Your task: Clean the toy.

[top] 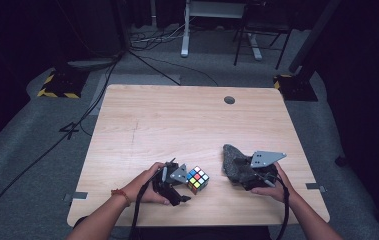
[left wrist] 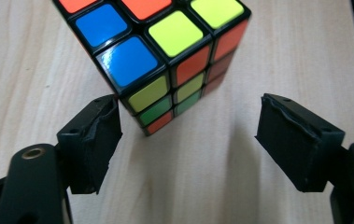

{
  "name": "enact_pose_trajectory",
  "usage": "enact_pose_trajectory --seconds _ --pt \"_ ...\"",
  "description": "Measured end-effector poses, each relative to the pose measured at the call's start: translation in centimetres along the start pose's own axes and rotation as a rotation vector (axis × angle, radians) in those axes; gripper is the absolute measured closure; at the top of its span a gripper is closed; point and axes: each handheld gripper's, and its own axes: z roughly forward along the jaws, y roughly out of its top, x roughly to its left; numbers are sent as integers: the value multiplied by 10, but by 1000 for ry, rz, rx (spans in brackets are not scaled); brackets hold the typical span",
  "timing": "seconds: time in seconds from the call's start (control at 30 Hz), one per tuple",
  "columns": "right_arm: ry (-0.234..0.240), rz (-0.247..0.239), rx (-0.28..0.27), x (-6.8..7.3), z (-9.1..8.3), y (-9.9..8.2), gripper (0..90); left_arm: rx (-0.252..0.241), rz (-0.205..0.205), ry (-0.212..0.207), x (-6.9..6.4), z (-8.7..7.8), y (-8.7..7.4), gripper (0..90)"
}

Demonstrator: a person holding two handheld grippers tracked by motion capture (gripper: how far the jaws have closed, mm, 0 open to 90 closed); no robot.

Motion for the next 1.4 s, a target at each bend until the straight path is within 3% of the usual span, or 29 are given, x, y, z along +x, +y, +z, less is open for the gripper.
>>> enact_pose_trajectory --seconds 0.13,0.2,0.3,0.4,0.53,0.6,0.73,0.9,0.97,1.4 --pt "18 -19 21 8 12 1 330 -2 28 -45 -8 -3 0 279" --pt "30 -29 27 13 18 2 333 -9 29 -7 -8 -5 0 248" --pt "44 -44 38 18 27 4 334 -47 -16 20 0 -9 0 182" --pt "48 -53 42 20 34 7 337 -72 -15 28 9 -10 5 157" --pt "62 -58 48 22 42 9 338 -55 3 25 18 -4 13 158" --pt "68 -61 59 23 47 9 337 -56 0 -1 23 1 17 159" --pt "77 -65 63 26 51 9 337 -66 13 -25 24 9 23 160" --pt "82 -70 68 29 55 11 339 -41 35 -45 22 17 29 172" --pt "81 -71 68 29 56 11 340 -36 44 -58 22 18 29 233" --pt "67 -75 53 29 55 12 330 -69 40 -58 22 20 26 253"
